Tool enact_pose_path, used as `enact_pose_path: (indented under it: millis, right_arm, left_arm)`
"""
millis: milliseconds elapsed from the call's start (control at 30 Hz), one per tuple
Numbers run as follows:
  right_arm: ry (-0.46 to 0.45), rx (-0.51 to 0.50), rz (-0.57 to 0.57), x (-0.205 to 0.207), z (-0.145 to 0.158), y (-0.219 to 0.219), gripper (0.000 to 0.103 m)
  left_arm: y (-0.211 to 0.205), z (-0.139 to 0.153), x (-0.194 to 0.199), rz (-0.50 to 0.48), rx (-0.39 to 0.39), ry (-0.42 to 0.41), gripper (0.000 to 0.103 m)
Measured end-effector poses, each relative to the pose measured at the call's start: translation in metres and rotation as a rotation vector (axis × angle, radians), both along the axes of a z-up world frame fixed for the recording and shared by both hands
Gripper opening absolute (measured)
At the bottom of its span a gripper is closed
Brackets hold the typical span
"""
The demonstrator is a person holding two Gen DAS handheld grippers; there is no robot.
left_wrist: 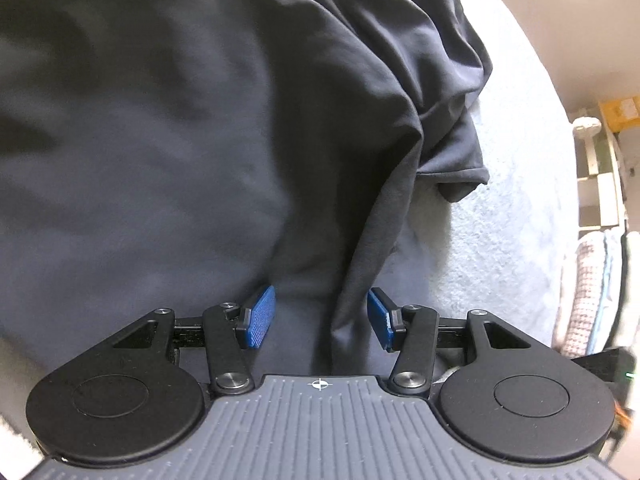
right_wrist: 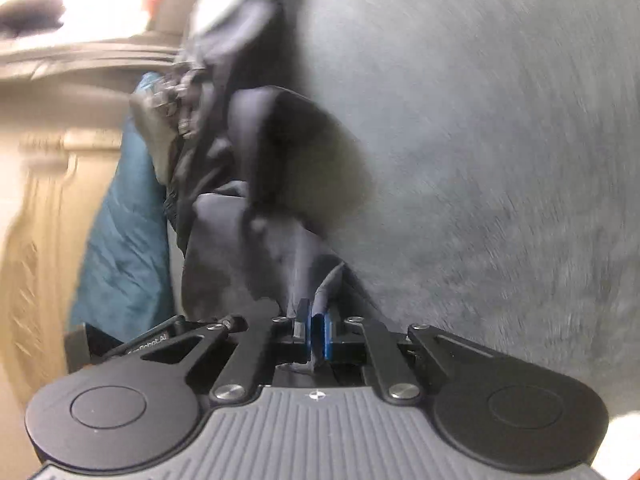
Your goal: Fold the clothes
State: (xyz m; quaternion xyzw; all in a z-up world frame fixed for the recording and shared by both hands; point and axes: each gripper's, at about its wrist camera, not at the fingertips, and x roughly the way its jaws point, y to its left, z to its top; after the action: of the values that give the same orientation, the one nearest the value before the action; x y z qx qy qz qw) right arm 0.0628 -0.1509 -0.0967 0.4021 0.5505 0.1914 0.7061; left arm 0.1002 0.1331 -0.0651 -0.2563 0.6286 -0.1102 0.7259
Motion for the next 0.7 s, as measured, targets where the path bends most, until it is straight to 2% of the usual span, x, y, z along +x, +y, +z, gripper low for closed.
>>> enact_pose_path:
  millis: [100, 133, 167, 233, 267, 300, 333, 400, 533, 700]
  right_arm:
    - [-0.192, -0.121, 0.069, -0.005, 0.048, 0.007, 0.002]
    - [-0.223, -0.175, 0.102, -0.005, 0.057, 0.009, 0.003]
    - [-0.238, -0.232, 0.138, -0.003, 0.063, 0.01, 0.005]
    - [-0.204, -0.32, 0.191, 0.003, 0.063, 0.01, 0.012]
    - [-0.175, -0.363, 0.2, 0.008, 0.061, 0.008, 0.024]
    - [-0.165, -0.392, 0.185, 0.013, 0.061, 0.003, 0.03]
    - [-0.174, -0.404, 0.16, 0.016, 0.064, -0.003, 0.031]
    - [-0.195, -0.409, 0.103, 0.025, 0.07, -0.016, 0.043]
    - [-0.202, -0.263, -0.034, 0.072, 0.067, -0.038, 0.044]
    - [-0.148, -0.259, -0.104, 0.154, 0.038, -0.035, 0.044]
  left_arm:
    - [0.007, 0.002, -0.002, 0.005, -0.004, -0.008, 0.052]
    - [0.01, 0.003, -0.002, 0.007, -0.005, -0.01, 0.052]
    - [0.012, 0.003, -0.003, 0.009, -0.006, -0.013, 0.052]
    - [0.017, 0.005, -0.004, 0.013, -0.009, -0.018, 0.052]
    - [0.019, 0.005, -0.004, 0.014, -0.01, -0.02, 0.052]
    - [0.022, 0.006, -0.005, 0.016, -0.012, -0.023, 0.052]
    - [0.024, 0.007, -0.005, 0.018, -0.013, -0.025, 0.052]
    - [0.029, 0.008, -0.006, 0.022, -0.016, -0.031, 0.052]
    - [0.023, 0.01, 0.002, -0.005, 0.01, -0.051, 0.052]
    - [0.014, 0.005, 0.017, -0.034, 0.035, -0.069, 0.052]
